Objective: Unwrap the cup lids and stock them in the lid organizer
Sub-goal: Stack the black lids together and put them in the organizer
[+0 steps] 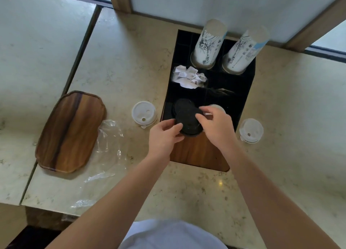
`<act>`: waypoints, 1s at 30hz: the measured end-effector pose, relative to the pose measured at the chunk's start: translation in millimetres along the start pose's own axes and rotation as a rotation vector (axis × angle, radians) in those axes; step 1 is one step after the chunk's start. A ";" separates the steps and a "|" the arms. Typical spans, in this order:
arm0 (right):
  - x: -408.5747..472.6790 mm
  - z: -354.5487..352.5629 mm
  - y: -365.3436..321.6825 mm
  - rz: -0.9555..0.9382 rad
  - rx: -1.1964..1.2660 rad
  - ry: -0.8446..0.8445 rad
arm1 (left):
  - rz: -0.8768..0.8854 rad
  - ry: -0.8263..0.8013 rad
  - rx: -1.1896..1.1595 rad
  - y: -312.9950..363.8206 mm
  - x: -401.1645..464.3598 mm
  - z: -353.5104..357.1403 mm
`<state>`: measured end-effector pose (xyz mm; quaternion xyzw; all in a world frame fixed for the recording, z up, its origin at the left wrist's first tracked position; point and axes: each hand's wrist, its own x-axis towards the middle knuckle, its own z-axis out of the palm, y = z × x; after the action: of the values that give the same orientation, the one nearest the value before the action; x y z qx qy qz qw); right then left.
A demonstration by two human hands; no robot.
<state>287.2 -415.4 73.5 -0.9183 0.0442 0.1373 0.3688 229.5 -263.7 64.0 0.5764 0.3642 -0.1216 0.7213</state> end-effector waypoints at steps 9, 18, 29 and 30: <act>64.5 11.3 -38.9 -0.048 -0.416 -0.312 | 0.016 0.093 0.085 12.1 42.7 28.3; 89.9 10.0 -45.3 -0.240 -0.750 -0.625 | -0.200 0.031 -0.004 15.9 71.8 25.9; 92.5 33.0 -25.2 -0.346 -0.968 -0.496 | -0.247 -0.022 -0.298 17.0 62.3 11.3; 92.3 34.6 -24.7 -0.344 -0.974 -0.490 | -0.232 -0.035 -0.293 15.5 58.4 5.1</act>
<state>372.6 -371.9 39.7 -0.9177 -0.2609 0.2887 -0.0805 281.9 -249.4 36.9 0.4170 0.4293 -0.1595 0.7851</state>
